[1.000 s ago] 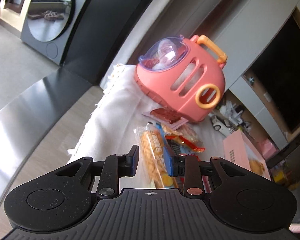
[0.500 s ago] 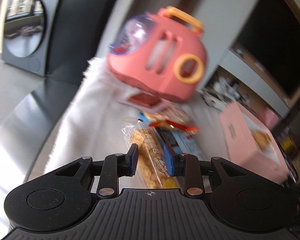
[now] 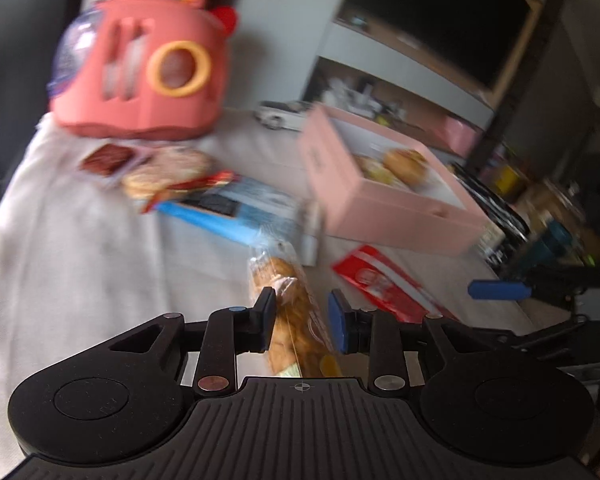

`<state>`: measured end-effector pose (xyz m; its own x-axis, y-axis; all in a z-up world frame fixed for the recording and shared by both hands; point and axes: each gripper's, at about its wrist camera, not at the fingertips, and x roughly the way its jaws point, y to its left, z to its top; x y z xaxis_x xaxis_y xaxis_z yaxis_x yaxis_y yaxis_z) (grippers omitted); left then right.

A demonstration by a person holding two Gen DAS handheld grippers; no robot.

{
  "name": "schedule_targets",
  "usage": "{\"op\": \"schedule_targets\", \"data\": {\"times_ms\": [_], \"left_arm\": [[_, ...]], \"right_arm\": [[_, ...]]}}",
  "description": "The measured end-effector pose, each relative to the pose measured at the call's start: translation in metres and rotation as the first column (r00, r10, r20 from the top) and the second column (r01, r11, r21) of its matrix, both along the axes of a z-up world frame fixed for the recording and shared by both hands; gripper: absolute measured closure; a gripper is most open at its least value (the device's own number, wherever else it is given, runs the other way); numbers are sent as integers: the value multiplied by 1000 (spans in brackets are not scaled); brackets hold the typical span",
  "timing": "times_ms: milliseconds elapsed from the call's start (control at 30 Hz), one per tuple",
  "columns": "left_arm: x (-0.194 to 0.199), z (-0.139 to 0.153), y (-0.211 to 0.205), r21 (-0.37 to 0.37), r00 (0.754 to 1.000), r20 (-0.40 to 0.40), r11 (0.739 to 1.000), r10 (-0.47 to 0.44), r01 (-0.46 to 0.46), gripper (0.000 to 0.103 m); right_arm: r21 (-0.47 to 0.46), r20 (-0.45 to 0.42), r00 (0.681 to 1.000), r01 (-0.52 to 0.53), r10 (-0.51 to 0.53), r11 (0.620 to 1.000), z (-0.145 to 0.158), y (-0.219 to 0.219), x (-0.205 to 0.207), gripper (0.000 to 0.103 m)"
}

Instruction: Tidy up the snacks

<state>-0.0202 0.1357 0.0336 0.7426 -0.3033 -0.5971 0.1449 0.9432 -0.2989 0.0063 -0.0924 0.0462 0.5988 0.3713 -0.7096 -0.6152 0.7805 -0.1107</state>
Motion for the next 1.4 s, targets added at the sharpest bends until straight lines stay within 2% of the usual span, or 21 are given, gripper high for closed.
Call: {"op": "schedule_targets", "data": {"times_ms": [100,167,267,367,533,633,733,833,900,1000,1067,1267,1400], "left_arm": [[-3,6,-17,61,999,15,997,-38,37,62],[-8,9,-23,63,998,11,996,-69,68,63],[-18,11,-33,105,994,-7,989,-105,106,63],[-23,9,-36,197,998,-28,978,-65,69,62],[-19,5,-30,109,998,-47,993,-36,41,63],[-12,0,-36,60,996,-67,996,-61,66,63],[-8,-5,-44,51,993,-82,994,-90,94,63],[-9,-7,-47,77,994,-85,994,-76,82,62],[-9,-7,-43,85,994,-90,994,-61,68,57],[-10,-7,-34,92,995,-95,995,-23,32,55],[-10,-5,-29,105,996,-87,995,6,3,58],[-12,3,-26,60,999,-53,998,7,-4,60],[-17,10,-30,50,999,-32,999,-6,8,60]], "right_arm": [[35,-23,996,-83,84,996,8,-4,-22,33],[36,-71,989,-128,131,991,5,-4,-32,33],[13,-78,989,-127,127,992,-1,-10,-40,33],[23,-101,988,-119,121,993,1,-25,-45,33],[86,-228,964,-120,137,989,0,-47,-45,33],[140,-319,927,-161,198,977,-10,-41,-46,33],[136,-283,932,-195,226,971,-13,-26,-48,31],[120,-249,944,-190,214,975,-16,-13,-40,31],[93,-224,951,-195,212,976,-15,-11,-37,32],[-29,-94,989,-120,117,992,-17,-18,-35,31],[-59,-50,997,-59,56,997,-15,-28,-30,31],[106,-106,994,40,-29,994,2,-50,-6,31],[141,-146,988,74,-53,987,-5,-32,7,31]]}}
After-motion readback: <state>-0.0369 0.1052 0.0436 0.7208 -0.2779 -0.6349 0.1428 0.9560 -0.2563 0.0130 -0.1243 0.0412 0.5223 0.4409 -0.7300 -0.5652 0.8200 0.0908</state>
